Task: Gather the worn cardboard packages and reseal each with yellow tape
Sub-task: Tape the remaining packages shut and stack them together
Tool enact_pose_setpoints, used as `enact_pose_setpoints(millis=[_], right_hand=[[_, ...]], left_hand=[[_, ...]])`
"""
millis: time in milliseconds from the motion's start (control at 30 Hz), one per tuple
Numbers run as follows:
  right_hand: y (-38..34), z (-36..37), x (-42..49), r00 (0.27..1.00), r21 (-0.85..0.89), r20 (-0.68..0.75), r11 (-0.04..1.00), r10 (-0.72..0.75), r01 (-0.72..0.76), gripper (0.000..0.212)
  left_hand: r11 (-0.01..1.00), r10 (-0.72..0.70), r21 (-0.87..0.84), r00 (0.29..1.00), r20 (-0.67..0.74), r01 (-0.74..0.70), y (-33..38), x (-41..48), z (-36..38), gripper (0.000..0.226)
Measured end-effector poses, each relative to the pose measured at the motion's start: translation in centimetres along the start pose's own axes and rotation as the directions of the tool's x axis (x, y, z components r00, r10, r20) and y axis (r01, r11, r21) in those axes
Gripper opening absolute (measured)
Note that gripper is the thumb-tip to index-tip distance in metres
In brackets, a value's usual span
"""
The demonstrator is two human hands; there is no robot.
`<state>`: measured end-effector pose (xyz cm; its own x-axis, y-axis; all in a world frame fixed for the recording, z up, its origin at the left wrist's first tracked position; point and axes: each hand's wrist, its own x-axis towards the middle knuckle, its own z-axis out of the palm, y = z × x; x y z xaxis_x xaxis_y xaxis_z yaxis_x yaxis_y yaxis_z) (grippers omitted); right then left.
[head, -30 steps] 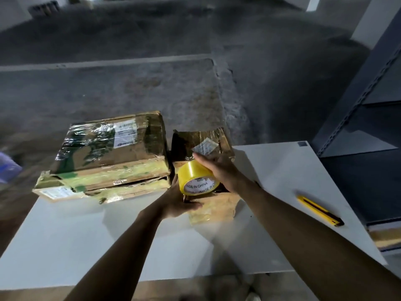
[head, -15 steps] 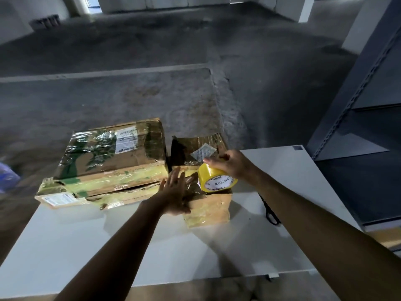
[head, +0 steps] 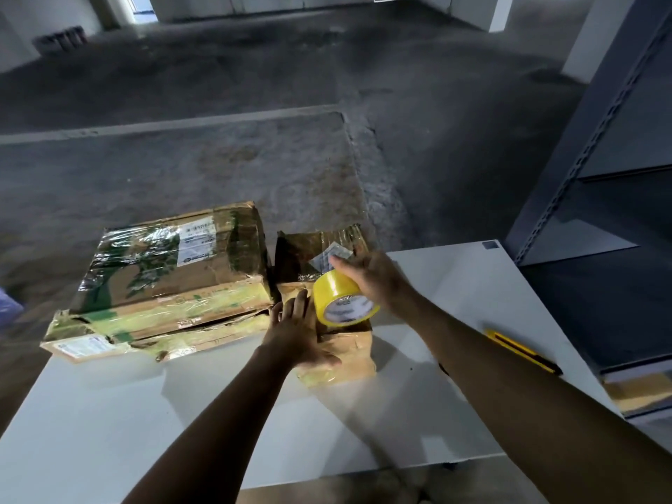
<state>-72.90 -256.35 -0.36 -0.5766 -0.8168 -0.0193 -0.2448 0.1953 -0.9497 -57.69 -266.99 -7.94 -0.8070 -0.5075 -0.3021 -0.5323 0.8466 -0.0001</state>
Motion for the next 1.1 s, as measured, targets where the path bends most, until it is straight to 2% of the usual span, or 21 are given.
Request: enact_pose_setpoints(millis=[100, 133, 300, 367, 500, 567, 633, 733, 767, 833, 900, 967, 1100], right_hand=[[-0.2, -2.5, 1.0, 0.995, -0.162, -0.031, 0.983, -0.092, 0.086, 0.059], [0.3, -3.1, 1.1, 0.995, -0.169, -0.027, 0.981, -0.097, 0.092, 0.058], [3.0, -4.1, 0.3, 0.996, 0.047, -0.084, 0.999, 0.027, -0.024, 0.049], [3.5, -4.3, 0.1, 0.991, 0.108, -0.115, 0.993, 0.069, -0.057, 0.042], [3.9, -4.6, -0.4, 0.992, 0.228, -0.080, 0.970, 0.099, -0.079, 0.038], [4.5, -4.7, -0.6, 0.979, 0.347, -0.076, 0.926, 0.187, -0.149, 0.044], [5.6, -4.7, -0.8, 0.960, 0.442, -0.066, 0.870, 0.273, -0.217, 0.060], [6.9, -4.5, -1.2, 0.940, 0.555, -0.012, 0.784, 0.342, -0.278, 0.070], [6.9, -4.5, -1.2, 0.933, 0.544, -0.023, 0.788, 0.358, -0.289, 0.065], [6.0, -4.8, -1.1, 0.951, 0.383, -0.097, 0.893, 0.294, -0.237, 0.040], [4.7, -5.6, -0.7, 0.969, 0.230, -0.178, 0.965, 0.172, -0.129, 0.048], [4.3, -6.8, -0.5, 0.964, 0.168, -0.234, 0.982, 0.126, -0.087, 0.050], [6.6, -7.9, -1.0, 0.970, -0.187, -0.210, 0.968, 0.125, -0.165, 0.069]], left_hand=[[0.998, -0.023, -0.065, 1.000, -0.018, 0.022, -0.4, -0.4, 0.3, 0.140], [0.997, -0.019, -0.072, 1.000, -0.017, 0.018, -0.4, -0.4, 0.3, 0.140], [0.996, 0.019, -0.086, 1.000, -0.012, -0.020, 0.1, -0.4, -0.3, 0.140], [0.990, 0.066, -0.122, 0.997, -0.049, -0.072, 1.0, 0.0, -0.8, 0.144], [0.951, 0.174, -0.242, 0.980, -0.096, -0.192, 3.8, 1.4, -1.9, 0.147], [0.943, 0.147, -0.289, 0.986, -0.083, -0.165, 4.6, 2.1, -2.1, 0.146], [0.946, 0.129, -0.292, 0.990, -0.061, -0.142, 4.9, 2.4, -2.1, 0.141], [0.938, 0.121, -0.324, 0.992, -0.025, -0.123, 4.8, 2.5, -2.2, 0.132], [0.935, 0.123, -0.330, 0.992, -0.036, -0.128, 4.8, 2.6, -2.2, 0.127], [0.935, 0.126, -0.324, 0.990, -0.068, -0.142, 4.8, 2.5, -2.1, 0.116], [0.934, 0.115, -0.330, 0.990, -0.083, -0.136, 4.8, 2.4, -2.1, 0.111], [0.934, 0.110, -0.330, 0.990, -0.092, -0.134, 4.8, 2.2, -2.2, 0.104], [0.927, 0.110, -0.347, 0.987, -0.117, -0.145, 4.4, 1.7, -2.1, 0.097]])
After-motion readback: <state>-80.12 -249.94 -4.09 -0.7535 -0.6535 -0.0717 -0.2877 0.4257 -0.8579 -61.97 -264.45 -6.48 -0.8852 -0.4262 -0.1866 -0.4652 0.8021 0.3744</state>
